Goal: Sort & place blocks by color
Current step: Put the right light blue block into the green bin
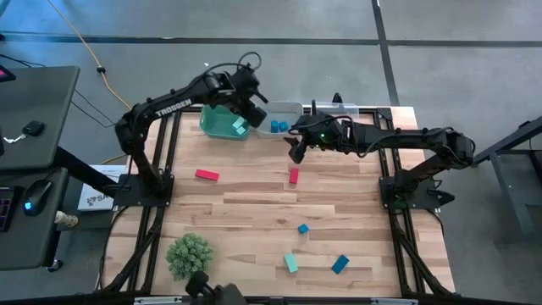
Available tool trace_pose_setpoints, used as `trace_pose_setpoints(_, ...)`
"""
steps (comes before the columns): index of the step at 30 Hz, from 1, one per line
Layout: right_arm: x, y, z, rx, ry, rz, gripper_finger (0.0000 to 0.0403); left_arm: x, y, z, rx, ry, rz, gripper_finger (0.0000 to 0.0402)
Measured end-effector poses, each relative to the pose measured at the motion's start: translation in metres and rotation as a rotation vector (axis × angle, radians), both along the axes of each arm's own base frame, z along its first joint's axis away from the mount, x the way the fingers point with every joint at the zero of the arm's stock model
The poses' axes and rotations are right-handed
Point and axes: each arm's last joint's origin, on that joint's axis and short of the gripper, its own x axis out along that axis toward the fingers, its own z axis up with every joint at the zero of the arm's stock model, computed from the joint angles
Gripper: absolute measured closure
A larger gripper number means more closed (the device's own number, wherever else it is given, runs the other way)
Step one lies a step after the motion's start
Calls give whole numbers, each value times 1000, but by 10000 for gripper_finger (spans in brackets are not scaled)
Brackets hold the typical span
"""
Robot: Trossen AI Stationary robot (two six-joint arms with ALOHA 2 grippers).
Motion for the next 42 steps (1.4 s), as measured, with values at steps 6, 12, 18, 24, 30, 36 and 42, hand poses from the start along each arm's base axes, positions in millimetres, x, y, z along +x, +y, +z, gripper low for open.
trace_pose_setpoints(6,-2,-9,0,27,-19,-60,174,-22,25,0,-36,-31,100,383)
trace_pose_setpoints(12,-4,-15,0,33,-24,-86,174,-27,41,-16,-112,-15,191,383)
trace_pose_setpoints(18,-5,-18,0,16,-16,-99,174,-14,50,-45,-190,29,192,383)
trace_pose_setpoints(24,-5,-18,0,10,-12,-96,174,-9,54,-60,-221,54,218,383)
trace_pose_setpoints(30,-5,-18,0,-1,-5,-89,174,-7,57,-72,-258,84,252,383)
trace_pose_setpoints(36,-5,-18,0,-1,-4,-88,174,-1,58,-84,-291,92,300,383)
trace_pose_setpoints(42,-4,-17,0,17,-8,-59,174,2,62,-98,-320,105,344,383)
